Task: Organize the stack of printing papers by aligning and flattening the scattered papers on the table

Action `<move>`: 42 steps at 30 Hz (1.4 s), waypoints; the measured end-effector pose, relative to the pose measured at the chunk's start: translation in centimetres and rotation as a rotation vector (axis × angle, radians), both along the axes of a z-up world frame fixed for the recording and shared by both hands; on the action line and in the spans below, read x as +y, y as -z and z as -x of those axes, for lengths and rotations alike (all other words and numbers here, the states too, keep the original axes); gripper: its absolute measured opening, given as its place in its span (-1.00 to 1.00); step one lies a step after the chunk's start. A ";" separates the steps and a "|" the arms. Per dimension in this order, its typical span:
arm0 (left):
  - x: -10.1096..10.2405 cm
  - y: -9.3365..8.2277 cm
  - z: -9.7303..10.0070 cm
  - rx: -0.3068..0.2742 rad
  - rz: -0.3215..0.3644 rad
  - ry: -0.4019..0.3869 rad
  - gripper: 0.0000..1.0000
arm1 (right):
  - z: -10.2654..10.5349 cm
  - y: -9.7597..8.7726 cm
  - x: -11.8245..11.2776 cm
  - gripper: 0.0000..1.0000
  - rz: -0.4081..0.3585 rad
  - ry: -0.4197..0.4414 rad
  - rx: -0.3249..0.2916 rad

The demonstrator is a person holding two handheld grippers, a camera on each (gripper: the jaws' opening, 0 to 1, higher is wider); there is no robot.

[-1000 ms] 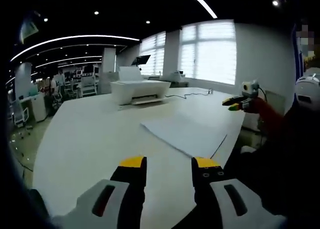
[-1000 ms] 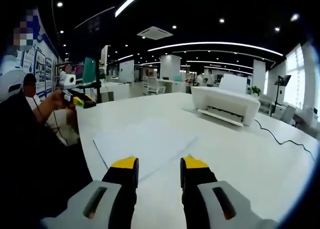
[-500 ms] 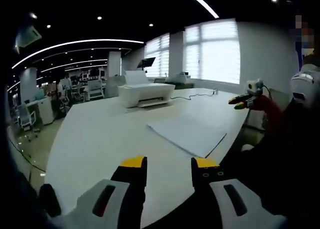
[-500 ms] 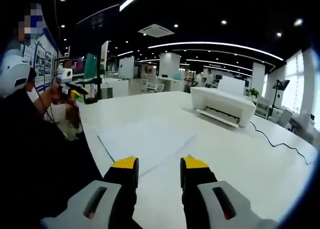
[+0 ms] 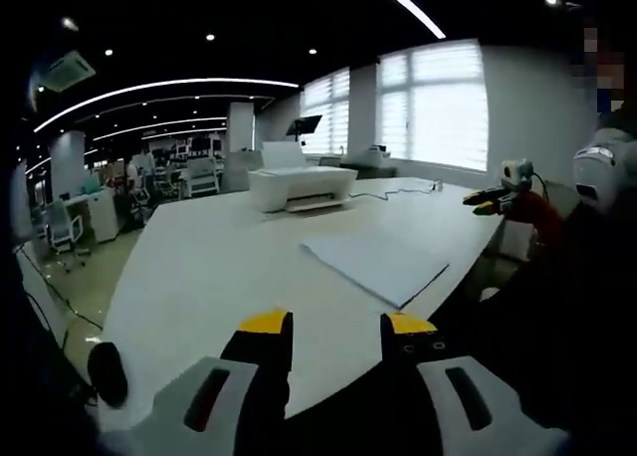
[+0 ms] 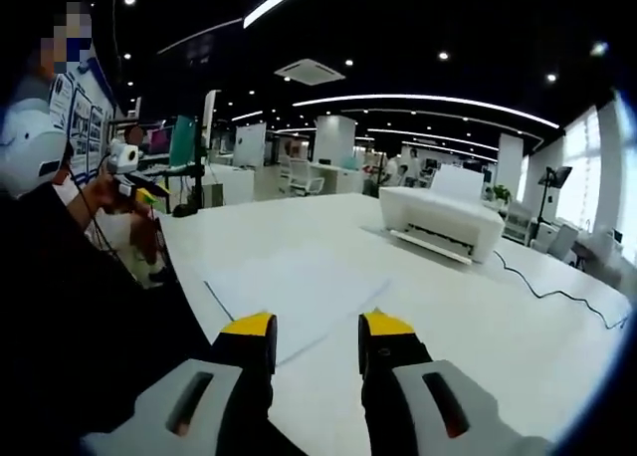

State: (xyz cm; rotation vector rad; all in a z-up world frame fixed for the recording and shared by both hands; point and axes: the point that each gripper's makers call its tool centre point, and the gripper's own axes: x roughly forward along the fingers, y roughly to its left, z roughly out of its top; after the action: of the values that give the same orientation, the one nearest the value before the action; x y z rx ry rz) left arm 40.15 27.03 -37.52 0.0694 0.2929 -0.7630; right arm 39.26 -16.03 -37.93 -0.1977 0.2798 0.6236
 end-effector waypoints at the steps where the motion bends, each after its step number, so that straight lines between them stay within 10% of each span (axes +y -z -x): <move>1: 0.1 0.0 0.3 0.000 -0.003 -0.003 -0.19 | 0.2 0.1 0.0 -0.42 0.003 -0.002 0.005; 42: 0.7 -0.7 1.8 -0.015 -0.014 -0.016 -0.19 | 1.9 -0.3 0.3 -0.44 -0.012 -0.031 0.020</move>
State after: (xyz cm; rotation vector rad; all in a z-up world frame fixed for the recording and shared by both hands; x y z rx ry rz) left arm 38.32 27.69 -36.86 0.0854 0.2840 -0.7440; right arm 37.31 -15.78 -37.59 -0.1849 0.2931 0.6580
